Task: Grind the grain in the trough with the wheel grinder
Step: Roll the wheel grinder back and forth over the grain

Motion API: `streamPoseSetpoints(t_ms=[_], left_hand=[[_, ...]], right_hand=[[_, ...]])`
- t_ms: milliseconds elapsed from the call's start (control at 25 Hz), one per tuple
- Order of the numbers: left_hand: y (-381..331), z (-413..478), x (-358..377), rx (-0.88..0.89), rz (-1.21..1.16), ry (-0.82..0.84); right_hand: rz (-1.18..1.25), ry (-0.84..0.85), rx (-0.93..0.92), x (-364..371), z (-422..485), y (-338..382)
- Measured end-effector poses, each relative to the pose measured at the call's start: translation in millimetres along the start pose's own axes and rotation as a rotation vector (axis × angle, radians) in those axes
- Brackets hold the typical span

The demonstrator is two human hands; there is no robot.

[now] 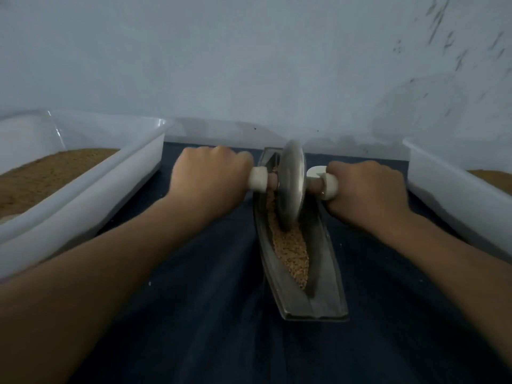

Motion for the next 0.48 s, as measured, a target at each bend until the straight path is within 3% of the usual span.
streamPoseSetpoints(t_ms=[80,160,280,360,440,480], left_hand=[[-7.1,21.8,1.5,-0.064,0.019,0.015],[-5.5,22.5,3.6,-0.056,-0.016,0.042],[9.0,-5.9,8.0,0.059,-0.254,0.286],[18.5,-18.1,11.1,0.097,-0.419,0.471],[19.0,-13.5,13.7,0.077,-0.367,0.408],[15.1,-6.2,13.3,0.036,-0.254,0.281]], right_hand=[[0.065,0.089,0.125,14.5,14.0,-0.3],[0.052,0.093,0.096,13.0,12.5,-1.9],[-0.088,-0.133,-0.12,-7.8,-13.7,-6.6],[-0.086,-0.231,-0.171,-17.4,-27.2,-10.6],[-0.075,-0.206,-0.147,-10.6,-20.1,-8.5],[-0.071,-0.17,-0.113,-5.4,-10.6,-3.3]])
Point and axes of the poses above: each hand's wrist, its own z-axis towards the middle knuckle, its own x-axis out of the palm, y = z × x, the point moved 4 cm from there along z, towards the middle knuckle, and after that the axes turned 7 degrees about -z, right-handed, at the moved point
